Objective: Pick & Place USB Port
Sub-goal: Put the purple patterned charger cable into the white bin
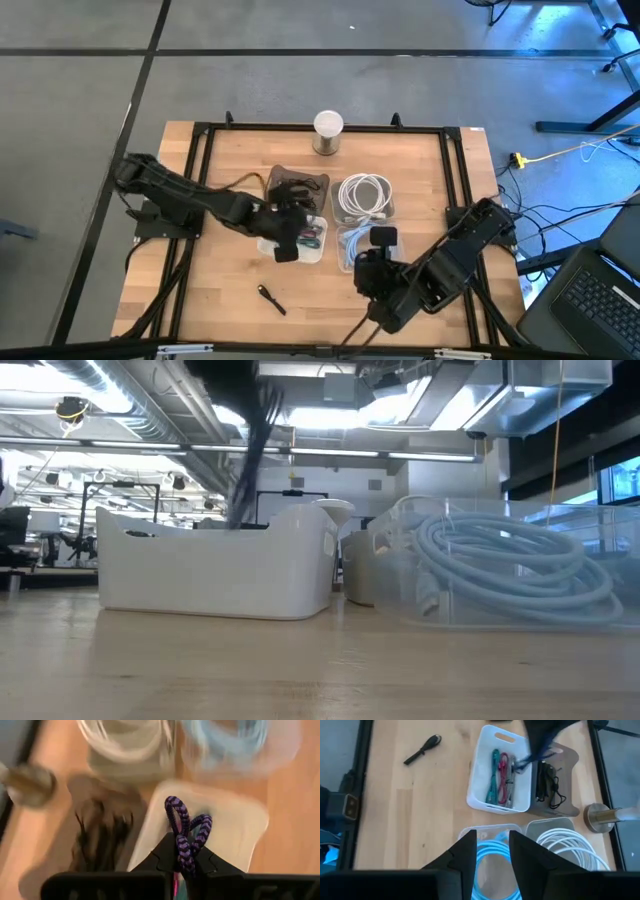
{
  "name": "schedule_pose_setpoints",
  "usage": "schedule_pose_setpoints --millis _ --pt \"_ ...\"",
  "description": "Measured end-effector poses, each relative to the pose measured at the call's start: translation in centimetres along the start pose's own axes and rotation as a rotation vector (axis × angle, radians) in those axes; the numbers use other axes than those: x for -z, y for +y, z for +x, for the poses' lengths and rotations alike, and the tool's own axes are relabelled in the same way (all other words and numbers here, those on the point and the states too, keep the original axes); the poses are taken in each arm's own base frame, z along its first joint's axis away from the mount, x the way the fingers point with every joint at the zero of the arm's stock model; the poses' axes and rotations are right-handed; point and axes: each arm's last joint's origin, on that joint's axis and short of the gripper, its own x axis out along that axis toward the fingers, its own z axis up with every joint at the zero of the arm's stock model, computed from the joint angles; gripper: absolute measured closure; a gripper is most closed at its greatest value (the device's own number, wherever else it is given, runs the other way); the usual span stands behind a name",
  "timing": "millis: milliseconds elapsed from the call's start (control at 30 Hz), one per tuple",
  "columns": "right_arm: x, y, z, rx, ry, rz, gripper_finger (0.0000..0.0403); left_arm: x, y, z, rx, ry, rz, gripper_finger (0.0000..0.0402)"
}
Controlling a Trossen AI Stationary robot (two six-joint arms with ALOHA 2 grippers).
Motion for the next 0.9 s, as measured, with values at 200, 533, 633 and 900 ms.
schedule_pose_setpoints --millis 200,533,633,900 --pt "-0.3 -0.5 0.4 0.01 0.005 -0.001 0.0289 0.3 -1.5 3.0 -0.068 0.285 0.113 0.0393" --pt "-0.3 -0.5 0.4 0.009 0.006 -0.001 0.0289 0.7 -2.8 7.5 -0.03 0.441 0.153 0.0393" --pt "-0.3 -0.5 0.4 0.009 0.006 -0.001 0.0289 1.0 -3.0 8.4 -0.013 0.481 0.144 0.0393" --pt "-0.3 -0.5 0.4 0.009 0.006 -0.001 0.0289 1.0 -2.1 9.7 0.005 0.522 0.105 0.0393"
